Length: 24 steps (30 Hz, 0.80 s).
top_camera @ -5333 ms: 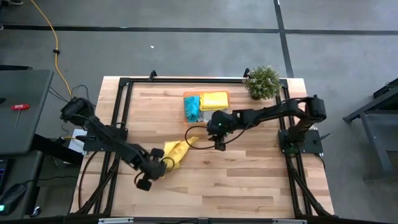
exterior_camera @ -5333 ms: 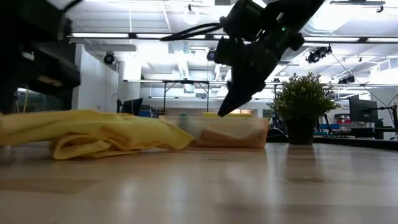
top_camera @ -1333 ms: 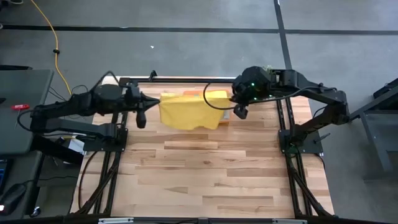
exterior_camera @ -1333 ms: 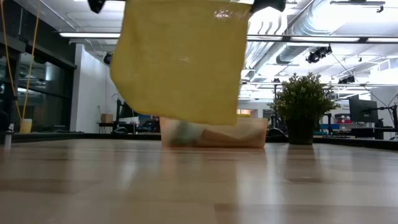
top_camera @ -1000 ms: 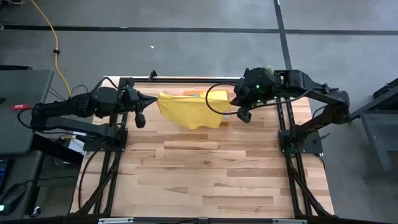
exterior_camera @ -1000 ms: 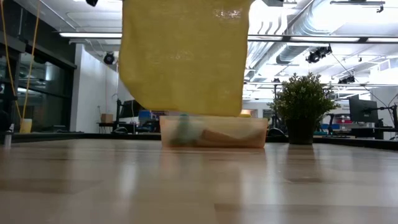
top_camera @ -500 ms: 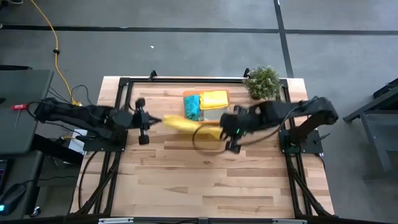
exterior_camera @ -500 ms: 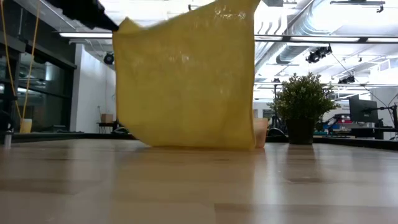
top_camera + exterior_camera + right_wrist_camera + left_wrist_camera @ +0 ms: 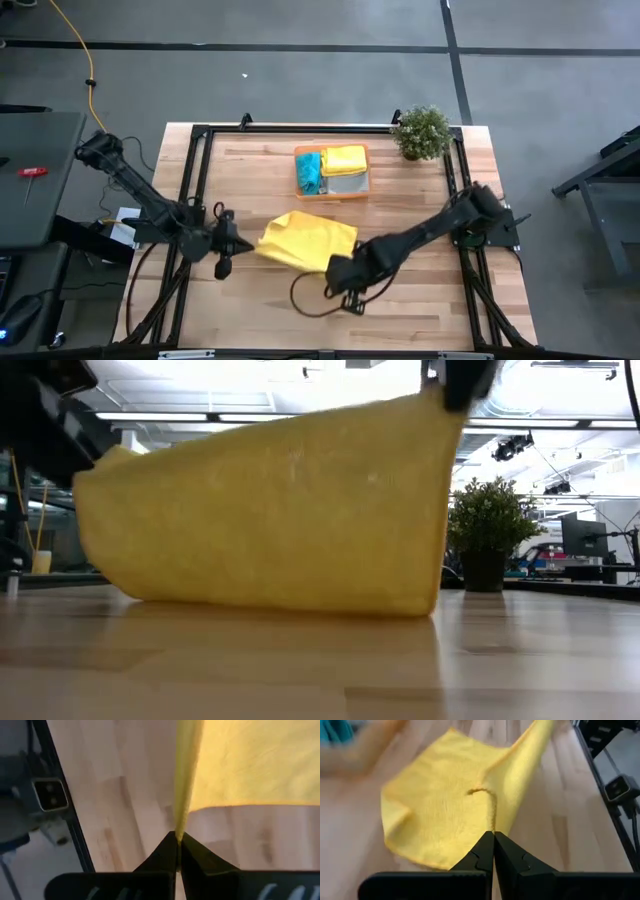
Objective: Fold microfiber towels
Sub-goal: Fold the yellow towel
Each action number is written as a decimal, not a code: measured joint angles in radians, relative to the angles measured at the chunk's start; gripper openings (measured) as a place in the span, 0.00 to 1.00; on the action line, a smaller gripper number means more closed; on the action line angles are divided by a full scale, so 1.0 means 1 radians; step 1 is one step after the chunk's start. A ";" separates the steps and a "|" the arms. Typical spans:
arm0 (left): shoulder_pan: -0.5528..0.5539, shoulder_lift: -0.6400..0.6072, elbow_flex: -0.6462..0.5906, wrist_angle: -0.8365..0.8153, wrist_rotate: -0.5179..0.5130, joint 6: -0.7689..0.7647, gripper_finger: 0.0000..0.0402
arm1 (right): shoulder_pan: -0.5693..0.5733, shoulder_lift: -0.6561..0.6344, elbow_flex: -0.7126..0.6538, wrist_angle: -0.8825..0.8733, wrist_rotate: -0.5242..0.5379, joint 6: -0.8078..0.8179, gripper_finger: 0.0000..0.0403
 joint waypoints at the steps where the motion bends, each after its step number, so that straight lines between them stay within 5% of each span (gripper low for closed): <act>1: -0.026 0.016 -0.014 0.016 -0.019 -0.045 0.00 | 0.008 0.023 0.000 0.016 -0.020 0.003 0.00; 7: -0.134 0.160 -0.046 0.172 -0.068 -0.302 0.00 | 0.028 0.118 0.000 0.014 -0.104 -0.021 0.00; 16: -0.163 0.430 -0.036 0.361 -0.058 -0.422 0.00 | 0.014 0.139 -0.060 0.006 -0.172 -0.096 0.00; 24: -0.143 0.509 -0.029 0.436 0.129 -0.423 0.00 | 0.015 0.137 -0.207 0.133 -0.312 -0.213 0.00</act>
